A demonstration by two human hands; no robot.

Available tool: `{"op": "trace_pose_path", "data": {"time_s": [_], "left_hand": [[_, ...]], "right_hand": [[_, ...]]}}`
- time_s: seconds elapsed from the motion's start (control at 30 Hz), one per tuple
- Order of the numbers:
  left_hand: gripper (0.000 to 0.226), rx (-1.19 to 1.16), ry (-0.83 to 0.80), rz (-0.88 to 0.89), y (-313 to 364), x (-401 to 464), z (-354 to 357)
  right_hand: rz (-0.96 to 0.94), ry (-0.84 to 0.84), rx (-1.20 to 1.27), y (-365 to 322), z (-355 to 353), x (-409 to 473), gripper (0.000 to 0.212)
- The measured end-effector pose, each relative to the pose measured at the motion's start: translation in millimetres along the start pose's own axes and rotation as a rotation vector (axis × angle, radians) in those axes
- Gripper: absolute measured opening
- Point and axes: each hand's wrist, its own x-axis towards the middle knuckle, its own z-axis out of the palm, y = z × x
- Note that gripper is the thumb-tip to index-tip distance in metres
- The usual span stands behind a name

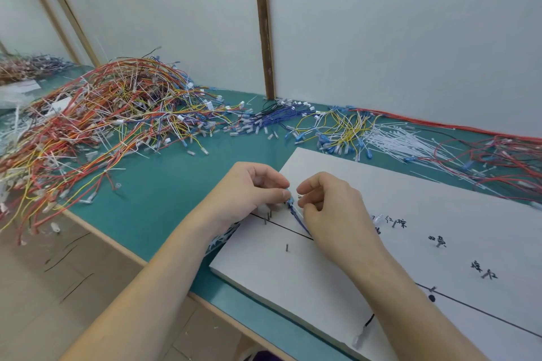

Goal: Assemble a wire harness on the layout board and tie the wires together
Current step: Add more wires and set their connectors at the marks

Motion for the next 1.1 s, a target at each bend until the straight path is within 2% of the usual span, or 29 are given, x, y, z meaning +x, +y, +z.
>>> {"op": "trace_pose_path", "data": {"time_s": [0.3, 0.77, 0.93, 1.1], "left_hand": [[0.012, 0.087, -0.058, 0.02, 2, 5, -1], [0.015, 0.429, -0.228, 0.104, 14, 14, -7], [0.02, 0.538, -0.212, 0.197, 12, 13, -8], [0.011, 0.714, -0.231, 0.319, 14, 12, -13]], "right_hand": [[0.018, -0.03, 0.01, -5, 2, 0, 0.031], [0.036, 0.037, 0.061, -7, 4, -2, 0.03], [0.027, 0.047, 0.048, -6, 5, -2, 0.032], [0.011, 0.042, 0.051, -5, 6, -1, 0.029]]}}
